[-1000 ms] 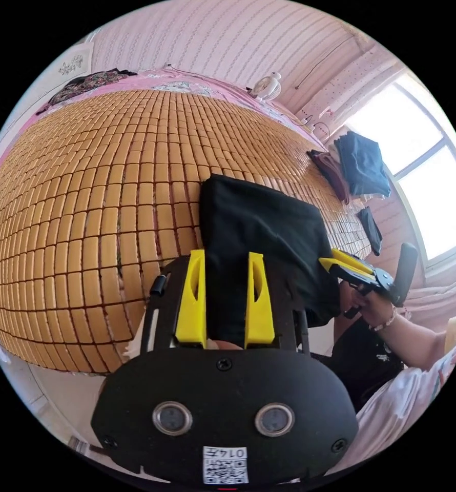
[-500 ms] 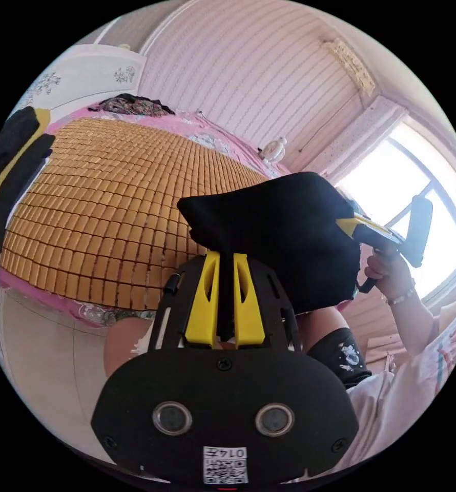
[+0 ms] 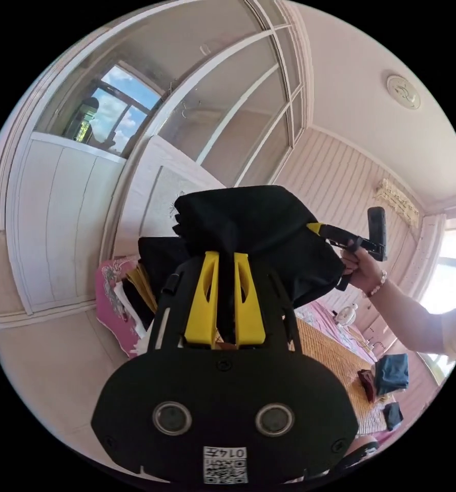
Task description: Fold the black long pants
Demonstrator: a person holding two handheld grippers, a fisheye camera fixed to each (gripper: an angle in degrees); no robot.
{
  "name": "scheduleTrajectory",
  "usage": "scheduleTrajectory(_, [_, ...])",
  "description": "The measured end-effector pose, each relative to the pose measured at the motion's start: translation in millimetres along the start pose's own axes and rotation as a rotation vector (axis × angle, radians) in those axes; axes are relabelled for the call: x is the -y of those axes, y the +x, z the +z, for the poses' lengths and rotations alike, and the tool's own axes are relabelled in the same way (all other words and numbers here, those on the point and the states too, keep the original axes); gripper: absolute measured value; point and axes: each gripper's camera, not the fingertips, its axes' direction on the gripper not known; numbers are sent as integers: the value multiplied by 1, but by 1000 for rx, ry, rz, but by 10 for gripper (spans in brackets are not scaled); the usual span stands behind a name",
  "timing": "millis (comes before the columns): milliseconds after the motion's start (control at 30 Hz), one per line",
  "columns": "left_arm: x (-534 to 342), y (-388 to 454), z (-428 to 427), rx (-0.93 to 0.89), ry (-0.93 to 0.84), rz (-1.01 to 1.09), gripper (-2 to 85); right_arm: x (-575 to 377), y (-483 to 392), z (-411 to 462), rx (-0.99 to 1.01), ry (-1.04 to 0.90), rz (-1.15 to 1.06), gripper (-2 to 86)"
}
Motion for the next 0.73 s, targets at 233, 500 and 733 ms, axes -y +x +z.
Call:
scheduleTrajectory(233, [7, -68, 91, 175, -293, -103, -6, -47, 58, 57, -20, -141, 272, 24])
scheduleTrajectory(500, [-108, 6, -27, -35, -361, 108, -10, -417, -76, -133, -365, -427, 557, -1])
scheduleTrajectory(733, [-175, 182, -15, -448, -573, 456, -10, -593, -220, -367, -821, -328, 1210, -2])
